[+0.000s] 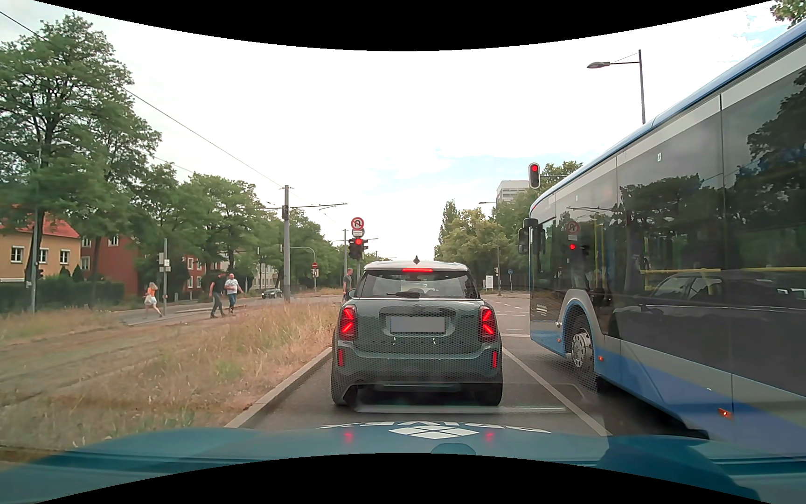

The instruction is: Follow the waypoints while adhering to traffic rules and regulations

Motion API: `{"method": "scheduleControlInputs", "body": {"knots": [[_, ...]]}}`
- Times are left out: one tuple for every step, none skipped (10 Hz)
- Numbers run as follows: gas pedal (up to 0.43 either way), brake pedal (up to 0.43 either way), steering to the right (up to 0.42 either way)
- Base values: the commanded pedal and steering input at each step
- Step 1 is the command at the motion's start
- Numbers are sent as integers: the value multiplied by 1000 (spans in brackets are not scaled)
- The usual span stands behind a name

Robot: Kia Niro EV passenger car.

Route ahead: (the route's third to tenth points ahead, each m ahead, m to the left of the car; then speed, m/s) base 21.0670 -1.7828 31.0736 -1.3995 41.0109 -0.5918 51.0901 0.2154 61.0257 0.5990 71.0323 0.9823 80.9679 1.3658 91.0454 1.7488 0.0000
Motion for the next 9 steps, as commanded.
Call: {"method": "scheduleControlInputs", "body": {"knots": [[0,213,-2],[0,213,-2],[0,213,-2],[0,213,-2],[0,213,-2],[0,213,-2],[0,213,-2],[0,213,-2],[0,213,-2]]}}
